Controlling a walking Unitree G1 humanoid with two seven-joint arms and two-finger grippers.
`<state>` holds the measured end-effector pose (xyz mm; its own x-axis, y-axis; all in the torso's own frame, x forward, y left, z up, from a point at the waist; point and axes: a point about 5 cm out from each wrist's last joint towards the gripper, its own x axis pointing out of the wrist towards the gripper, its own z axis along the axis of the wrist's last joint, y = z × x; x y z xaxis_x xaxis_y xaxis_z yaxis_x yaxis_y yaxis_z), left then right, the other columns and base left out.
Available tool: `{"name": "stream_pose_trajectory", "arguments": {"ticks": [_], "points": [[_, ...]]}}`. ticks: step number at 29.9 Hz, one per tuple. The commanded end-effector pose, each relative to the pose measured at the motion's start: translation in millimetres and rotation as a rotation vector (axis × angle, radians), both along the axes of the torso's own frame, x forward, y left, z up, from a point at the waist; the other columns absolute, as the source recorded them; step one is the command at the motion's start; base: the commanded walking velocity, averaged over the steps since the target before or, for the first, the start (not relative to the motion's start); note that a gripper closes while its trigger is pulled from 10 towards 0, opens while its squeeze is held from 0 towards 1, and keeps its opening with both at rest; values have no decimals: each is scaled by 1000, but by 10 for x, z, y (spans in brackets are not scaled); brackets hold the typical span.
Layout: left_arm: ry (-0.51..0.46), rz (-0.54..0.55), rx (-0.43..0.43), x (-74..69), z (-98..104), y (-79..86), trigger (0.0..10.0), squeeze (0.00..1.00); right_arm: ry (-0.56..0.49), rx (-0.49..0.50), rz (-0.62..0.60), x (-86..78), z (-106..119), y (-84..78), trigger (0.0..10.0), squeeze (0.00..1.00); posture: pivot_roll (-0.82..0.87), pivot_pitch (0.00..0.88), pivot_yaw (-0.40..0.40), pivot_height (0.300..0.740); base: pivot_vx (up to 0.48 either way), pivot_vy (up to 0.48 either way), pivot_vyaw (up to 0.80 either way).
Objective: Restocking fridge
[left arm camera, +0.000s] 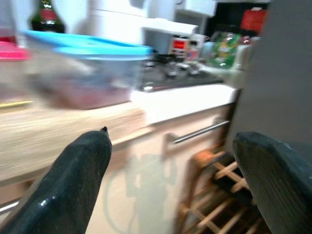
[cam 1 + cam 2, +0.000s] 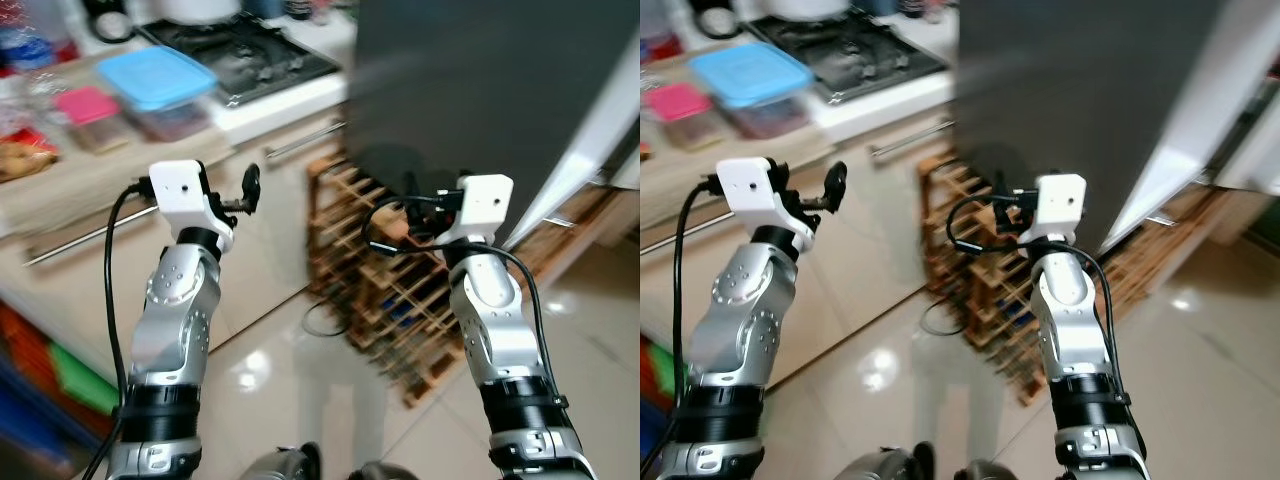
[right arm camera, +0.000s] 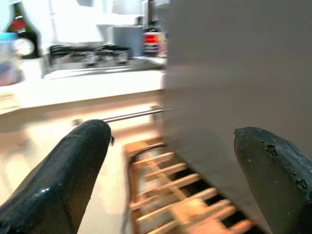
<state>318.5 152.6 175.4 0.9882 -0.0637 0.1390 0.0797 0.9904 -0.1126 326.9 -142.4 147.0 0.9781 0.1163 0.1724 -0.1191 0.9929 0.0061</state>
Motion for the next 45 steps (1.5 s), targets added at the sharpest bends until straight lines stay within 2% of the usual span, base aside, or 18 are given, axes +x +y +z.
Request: {"name": "stream_pose_trajectory", "arguments": {"ticks": [1,5,8,13,17,20,26,29,30,32,34,38,45], "points": [[-1,-3,2,21,13,-7,10000,0,-26,-7,4,2,71,9,10000,0,-168,37,15,740,0,-439,569],[7,12,-5,18,-1,-29,10000,0,-35,-44,49,-14,78,89,10000,12,-159,25,8,740,0,-443,564],[4,36,-11,13,19,5,10000,0,-3,-21,50,13,33,99,10000,20,-146,19,5,740,160,-419,560],[-1,55,5,10,25,26,10000,0,-6,-19,74,44,40,148,10000,20,-125,0,-7,740,97,-413,547],[-11,81,5,18,29,40,10000,0,-5,-17,95,67,46,192,10000,24,-119,0,-11,740,0,0,538],[-16,94,43,35,58,20,10000,0,6,-25,116,80,32,227,10000,31,-116,0,-20,740,0,0,527],[-28,19,98,-13,20,-50,10000,0,8,-10,110,50,15,173,10000,35,-127,2,-26,740,0,0,503],[31,52,77,34,-92,24,10000,0,-20,33,87,23,42,113,10000,39,-130,1,-30,740,0,0,479],[54,94,41,80,-113,66,10000,0,-29,41,83,15,52,109,10000,31,-135,0,-27,740,0,0,475],[50,96,18,98,-89,61,10000,0,-33,44,80,18,59,114,10000,35,-139,0,-21,740,0,0,475],[17,75,46,89,-38,26,10000,0,-36,43,75,27,65,122,10000,39,-139,0,-17,740,0,0,475],[25,60,83,95,-49,-6,10000,0,-27,45,70,42,44,119,10000,39,-132,0,-12,740,0,0,477],[3,67,83,128,-5,-15,10000,0,-32,35,78,62,61,137,10000,39,-128,0,-15,740,0,0,480]]}}
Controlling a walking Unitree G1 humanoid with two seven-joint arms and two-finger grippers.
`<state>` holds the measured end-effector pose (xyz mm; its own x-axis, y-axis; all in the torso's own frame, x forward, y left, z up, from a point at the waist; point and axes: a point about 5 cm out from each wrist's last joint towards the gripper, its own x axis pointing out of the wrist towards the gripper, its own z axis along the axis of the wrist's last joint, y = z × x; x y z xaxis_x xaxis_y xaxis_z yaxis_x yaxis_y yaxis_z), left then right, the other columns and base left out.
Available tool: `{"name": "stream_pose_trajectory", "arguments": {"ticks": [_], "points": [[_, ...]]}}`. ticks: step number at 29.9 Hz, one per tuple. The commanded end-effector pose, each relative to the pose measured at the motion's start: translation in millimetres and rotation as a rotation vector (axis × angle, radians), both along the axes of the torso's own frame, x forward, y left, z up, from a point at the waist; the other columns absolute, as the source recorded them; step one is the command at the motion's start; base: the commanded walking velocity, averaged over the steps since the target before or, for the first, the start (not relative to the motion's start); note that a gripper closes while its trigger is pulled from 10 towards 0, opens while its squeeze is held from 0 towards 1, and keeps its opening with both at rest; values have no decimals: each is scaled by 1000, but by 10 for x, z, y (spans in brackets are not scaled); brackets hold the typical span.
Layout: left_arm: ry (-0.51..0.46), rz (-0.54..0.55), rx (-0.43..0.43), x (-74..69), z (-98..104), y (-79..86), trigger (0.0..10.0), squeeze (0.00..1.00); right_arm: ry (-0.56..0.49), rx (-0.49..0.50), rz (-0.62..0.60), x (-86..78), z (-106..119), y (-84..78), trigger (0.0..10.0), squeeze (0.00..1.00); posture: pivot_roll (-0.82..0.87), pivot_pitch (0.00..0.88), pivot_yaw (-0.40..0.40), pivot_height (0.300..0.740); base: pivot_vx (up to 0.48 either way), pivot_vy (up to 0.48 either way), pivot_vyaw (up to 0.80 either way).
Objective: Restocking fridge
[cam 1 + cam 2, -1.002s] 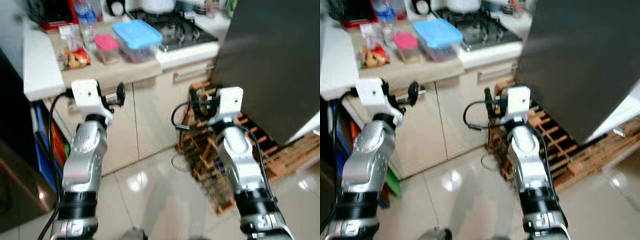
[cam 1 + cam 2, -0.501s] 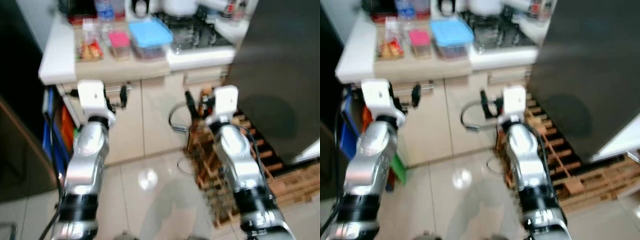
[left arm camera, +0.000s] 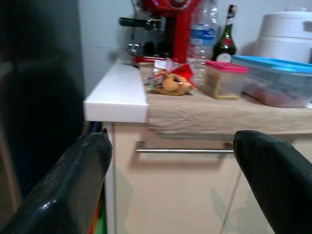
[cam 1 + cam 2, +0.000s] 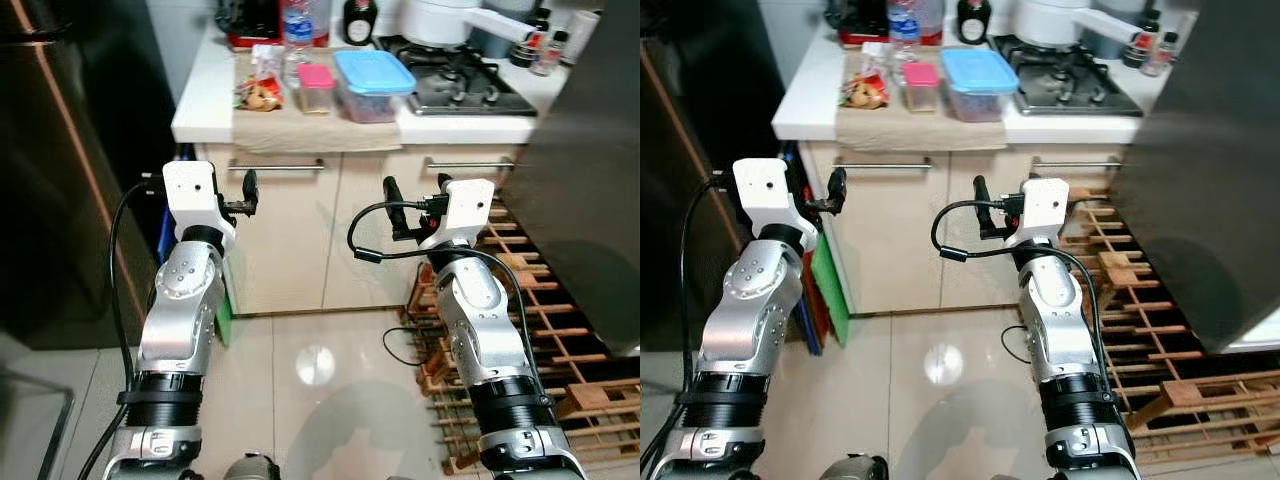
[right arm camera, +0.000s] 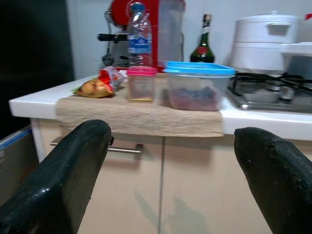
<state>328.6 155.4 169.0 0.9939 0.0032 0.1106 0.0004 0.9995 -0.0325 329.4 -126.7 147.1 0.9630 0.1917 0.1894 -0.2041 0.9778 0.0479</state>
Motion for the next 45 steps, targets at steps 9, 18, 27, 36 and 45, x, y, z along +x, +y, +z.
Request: {"name": "stream_pose_trajectory", "arguments": {"ticks": [9,18,27,36,45], "points": [[-33,-16,8,27,71,-44,10000,0,-7,-26,-63,55,37,-77,10000,55,-129,0,-18,740,0,0,496],[-80,-135,6,31,155,-146,10000,0,-17,-7,-193,106,82,-209,10000,0,-133,0,-3,740,0,0,192],[-98,-145,-2,31,198,-176,10000,0,-44,-27,-237,102,114,-279,10000,0,-137,0,-2,740,380,0,0],[-110,-146,21,56,213,-160,10000,0,-52,-42,-236,130,144,-255,10000,0,-140,0,-5,740,477,0,0],[-112,-162,5,56,225,-185,10000,0,-47,-44,-232,115,109,-244,10000,0,-138,0,7,740,474,0,0]]}}
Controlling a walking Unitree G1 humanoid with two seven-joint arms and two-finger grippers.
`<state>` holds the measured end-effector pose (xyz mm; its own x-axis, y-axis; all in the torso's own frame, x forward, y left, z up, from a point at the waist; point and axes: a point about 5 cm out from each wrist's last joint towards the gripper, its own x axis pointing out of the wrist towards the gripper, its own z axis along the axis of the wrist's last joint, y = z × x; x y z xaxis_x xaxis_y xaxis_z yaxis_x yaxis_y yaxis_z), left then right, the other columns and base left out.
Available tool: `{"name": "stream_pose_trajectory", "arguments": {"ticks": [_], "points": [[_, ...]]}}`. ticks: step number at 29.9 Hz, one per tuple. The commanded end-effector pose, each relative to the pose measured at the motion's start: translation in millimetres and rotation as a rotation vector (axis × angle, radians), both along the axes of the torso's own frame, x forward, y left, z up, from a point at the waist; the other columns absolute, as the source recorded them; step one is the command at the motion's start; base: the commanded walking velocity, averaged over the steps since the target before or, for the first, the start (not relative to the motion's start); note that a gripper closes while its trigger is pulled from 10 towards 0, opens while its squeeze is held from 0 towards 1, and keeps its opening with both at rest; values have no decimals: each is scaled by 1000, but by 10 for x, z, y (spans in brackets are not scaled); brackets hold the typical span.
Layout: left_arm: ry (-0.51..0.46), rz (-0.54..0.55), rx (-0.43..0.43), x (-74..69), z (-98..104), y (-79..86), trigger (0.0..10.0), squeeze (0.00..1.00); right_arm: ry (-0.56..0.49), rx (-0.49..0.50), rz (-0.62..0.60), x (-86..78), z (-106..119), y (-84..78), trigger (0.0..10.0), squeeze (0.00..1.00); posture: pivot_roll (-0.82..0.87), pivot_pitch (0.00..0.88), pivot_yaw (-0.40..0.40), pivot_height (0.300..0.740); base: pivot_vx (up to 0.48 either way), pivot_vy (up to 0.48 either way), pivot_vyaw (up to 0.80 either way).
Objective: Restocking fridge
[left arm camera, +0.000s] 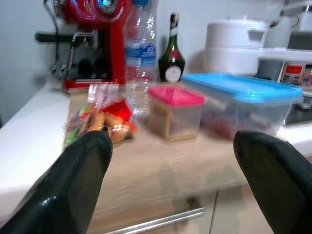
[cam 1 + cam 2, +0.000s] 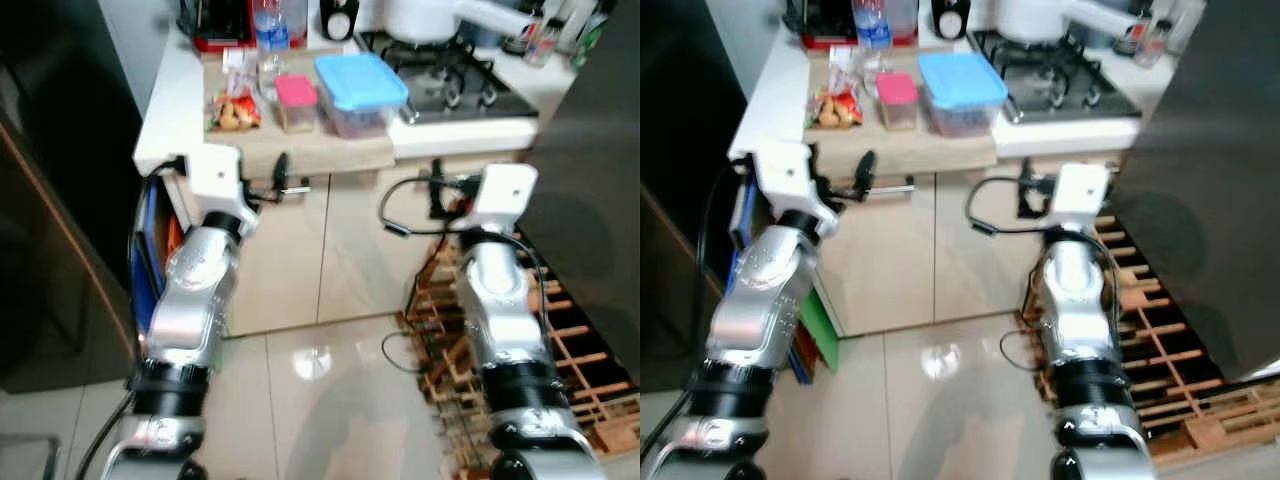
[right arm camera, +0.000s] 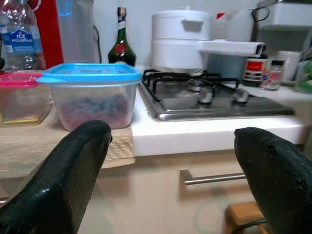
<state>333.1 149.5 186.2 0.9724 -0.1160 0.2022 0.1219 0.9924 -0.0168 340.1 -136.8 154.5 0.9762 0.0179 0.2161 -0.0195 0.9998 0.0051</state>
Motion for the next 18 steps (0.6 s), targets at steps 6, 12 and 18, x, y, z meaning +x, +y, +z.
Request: {"name": "stream_pose_trajectory", "arguments": {"ticks": [6,12,18], "points": [[-22,-52,8,17,66,-127,10000,0,-17,1,-45,12,27,-131,10000,0,-135,0,10,740,472,0,0],[-22,-49,6,39,88,-103,10000,0,-20,3,-41,20,33,-106,10000,0,-129,0,15,740,469,0,0],[-26,-51,-2,67,133,-90,10000,0,-21,8,-42,24,26,-93,10000,0,-126,0,22,740,469,0,0]]}}
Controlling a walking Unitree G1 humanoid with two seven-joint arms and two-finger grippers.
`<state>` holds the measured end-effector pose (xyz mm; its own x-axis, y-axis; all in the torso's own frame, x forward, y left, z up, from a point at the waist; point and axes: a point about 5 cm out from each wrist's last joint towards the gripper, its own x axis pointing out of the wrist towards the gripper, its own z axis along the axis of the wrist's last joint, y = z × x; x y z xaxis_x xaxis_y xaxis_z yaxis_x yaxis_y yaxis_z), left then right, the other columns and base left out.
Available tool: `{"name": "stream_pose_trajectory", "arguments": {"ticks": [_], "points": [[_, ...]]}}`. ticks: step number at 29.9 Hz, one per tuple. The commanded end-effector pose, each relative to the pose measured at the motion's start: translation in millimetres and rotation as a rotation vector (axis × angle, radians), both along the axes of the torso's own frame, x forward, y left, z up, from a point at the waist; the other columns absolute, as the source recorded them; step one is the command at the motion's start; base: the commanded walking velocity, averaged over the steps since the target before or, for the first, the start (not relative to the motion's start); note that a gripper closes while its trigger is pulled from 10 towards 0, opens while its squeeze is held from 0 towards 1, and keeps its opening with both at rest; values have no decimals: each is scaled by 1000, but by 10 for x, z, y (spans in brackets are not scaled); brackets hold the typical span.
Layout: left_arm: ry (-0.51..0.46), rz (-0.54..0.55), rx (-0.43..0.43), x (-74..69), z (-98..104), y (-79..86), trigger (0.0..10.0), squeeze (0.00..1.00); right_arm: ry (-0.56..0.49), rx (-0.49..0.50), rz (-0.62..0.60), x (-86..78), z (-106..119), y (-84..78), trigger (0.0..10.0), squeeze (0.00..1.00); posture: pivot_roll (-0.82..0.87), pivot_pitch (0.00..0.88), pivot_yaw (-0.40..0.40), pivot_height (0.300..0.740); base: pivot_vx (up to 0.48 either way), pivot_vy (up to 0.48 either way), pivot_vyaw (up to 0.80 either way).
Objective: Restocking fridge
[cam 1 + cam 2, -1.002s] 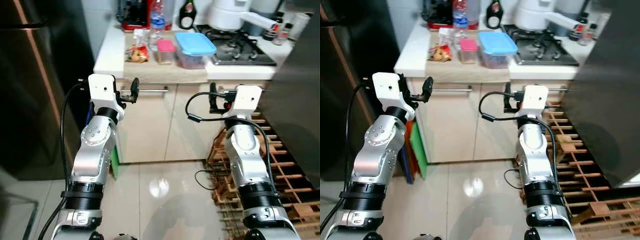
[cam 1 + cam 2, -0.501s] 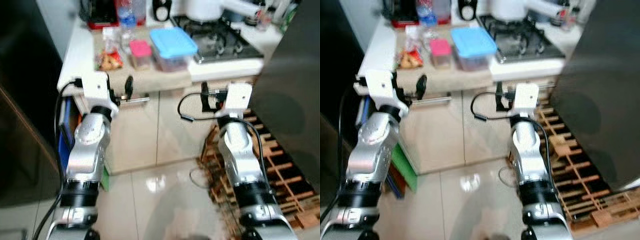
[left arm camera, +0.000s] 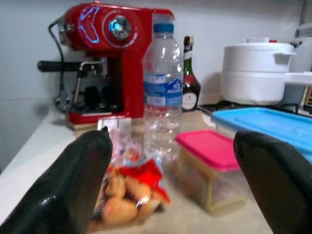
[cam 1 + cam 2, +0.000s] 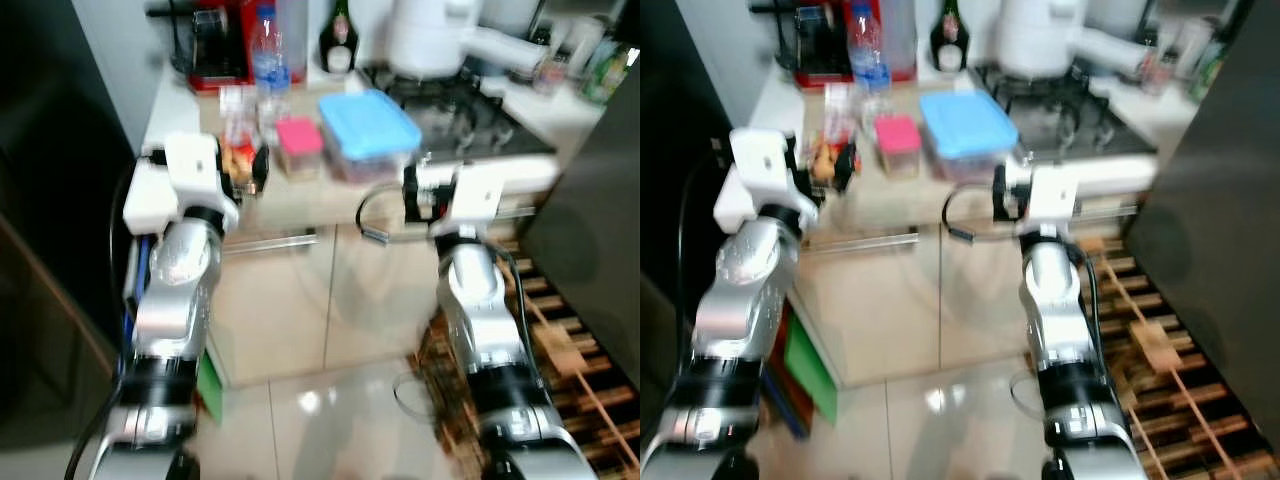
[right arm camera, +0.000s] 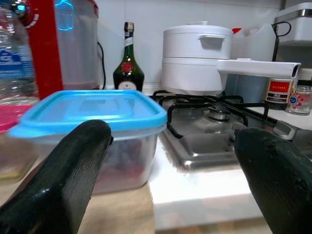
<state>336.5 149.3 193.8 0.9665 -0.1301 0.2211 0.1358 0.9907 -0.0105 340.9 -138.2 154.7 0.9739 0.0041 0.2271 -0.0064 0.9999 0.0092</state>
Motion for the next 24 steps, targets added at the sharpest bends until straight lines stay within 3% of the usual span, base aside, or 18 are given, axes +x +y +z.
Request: {"name": "stream_pose_trajectory", "arguments": {"ticks": [1,6,9,10,12,14,15,18,20,24], "points": [[-7,-39,-7,39,68,-86,10000,0,-10,5,-29,19,25,-74,10000,0,-127,0,25,740,469,0,0],[-11,-48,-13,58,104,-89,10000,0,-14,8,-31,19,33,-74,10000,0,-128,0,27,740,469,0,0],[-32,-16,2,166,271,-53,10000,0,-18,9,-34,13,37,-73,10000,0,-131,0,30,740,470,0,0],[12,42,40,293,352,-14,10000,0,-19,9,-36,9,37,-75,10000,0,-130,0,32,740,0,0,0],[34,60,60,336,372,-2,10000,0,-20,9,-37,8,38,-77,10000,0,-130,0,32,740,0,0,0],[25,8,107,411,491,-15,10000,0,-21,10,-41,10,40,-78,10000,0,-129,0,37,740,0,0,0],[69,-47,124,522,558,-6,10000,0,-23,13,-43,17,43,-69,10000,0,-128,0,40,740,0,0,0],[212,-56,117,692,515,62,10000,0,-27,16,-42,18,51,-44,10000,0,-138,0,54,740,0,0,0],[274,-41,61,759,482,132,10000,0,-34,17,-44,3,58,-27,10000,0,-155,0,74,740,0,0,0],[337,-6,-35,805,461,223,10000,0,-47,12,-66,-41,65,-58,10000,0,-177,0,91,740,0,0,0]]}}
